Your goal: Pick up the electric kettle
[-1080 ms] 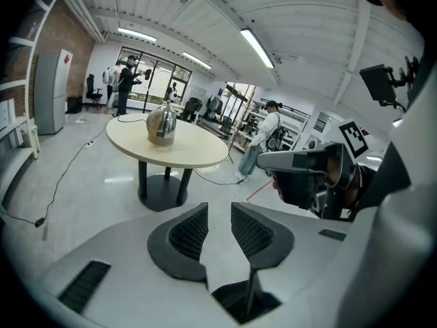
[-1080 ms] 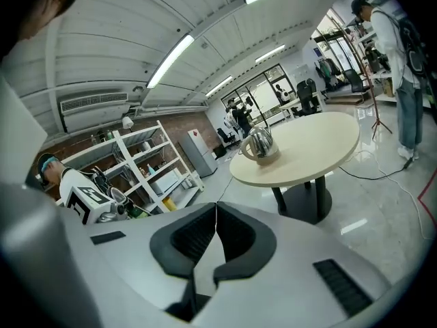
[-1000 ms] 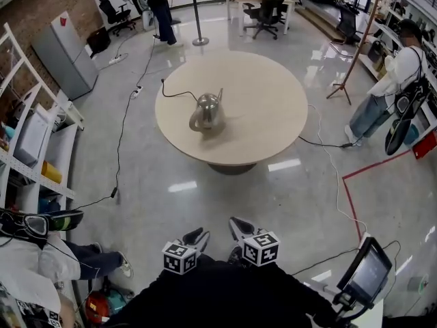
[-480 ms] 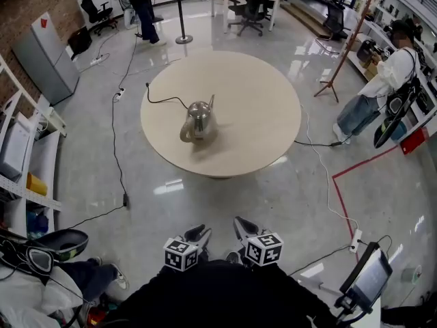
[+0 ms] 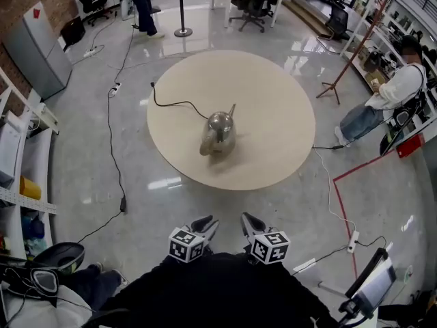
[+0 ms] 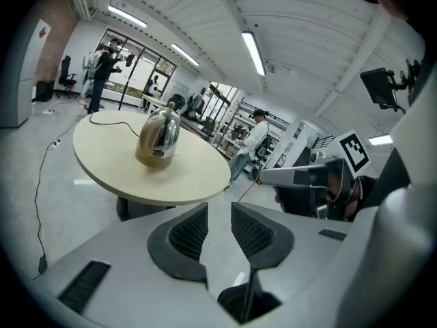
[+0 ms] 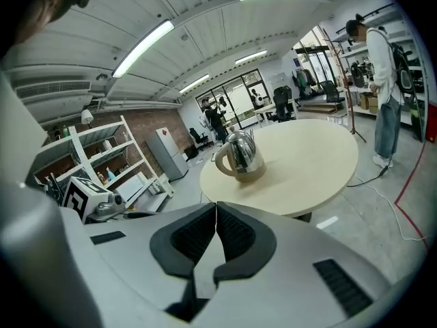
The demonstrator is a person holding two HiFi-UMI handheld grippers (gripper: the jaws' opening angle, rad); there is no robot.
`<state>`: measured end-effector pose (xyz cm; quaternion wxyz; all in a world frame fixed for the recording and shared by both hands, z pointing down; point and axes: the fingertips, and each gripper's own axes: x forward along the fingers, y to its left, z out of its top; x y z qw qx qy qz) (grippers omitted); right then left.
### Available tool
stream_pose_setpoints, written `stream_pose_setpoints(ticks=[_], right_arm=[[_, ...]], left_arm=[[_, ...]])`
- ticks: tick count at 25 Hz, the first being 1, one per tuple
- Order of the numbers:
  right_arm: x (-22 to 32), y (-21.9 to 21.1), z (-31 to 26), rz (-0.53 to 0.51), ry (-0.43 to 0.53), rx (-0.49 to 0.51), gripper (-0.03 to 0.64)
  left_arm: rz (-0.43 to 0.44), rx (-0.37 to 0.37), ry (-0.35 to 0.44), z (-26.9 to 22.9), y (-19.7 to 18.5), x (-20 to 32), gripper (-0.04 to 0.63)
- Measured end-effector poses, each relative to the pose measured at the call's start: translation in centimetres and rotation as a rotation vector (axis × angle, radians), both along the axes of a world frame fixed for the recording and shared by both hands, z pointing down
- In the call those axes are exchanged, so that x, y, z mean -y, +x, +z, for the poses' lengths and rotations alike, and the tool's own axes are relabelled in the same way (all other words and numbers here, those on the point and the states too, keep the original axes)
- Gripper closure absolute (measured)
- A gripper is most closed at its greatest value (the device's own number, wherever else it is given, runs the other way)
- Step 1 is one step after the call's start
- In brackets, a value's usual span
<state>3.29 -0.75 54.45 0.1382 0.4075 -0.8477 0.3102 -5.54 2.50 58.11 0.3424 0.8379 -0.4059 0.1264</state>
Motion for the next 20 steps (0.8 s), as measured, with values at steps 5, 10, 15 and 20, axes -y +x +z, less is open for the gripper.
stream_pose_setpoints(ticks=[5, 10, 15, 20], right_arm=[[1.8, -3.7, 0.4, -0.032, -0.009, -0.047, 0.601], [3.2, -6.4, 1.3, -0.085, -0.013, -0.075, 0.601], [6.0, -7.1, 2.6, -0.106, -0.048, -0.04, 0.601], [10.8, -7.8, 2.6, -0.168, -0.037, 0.0, 0.601]], left_arm=[[-0.02, -0.036, -0.023, 0.8, -3.6, 2.1, 0.477], [-0.046, -0.051, -0.047, 1.9, -5.8, 3.5, 0.477], [-0.087, -0.037, -0.07, 2.8, -6.5, 5.7, 0.477], [-0.152, 0.002, -0.062, 2.5, -7.1, 9.5, 0.477]])
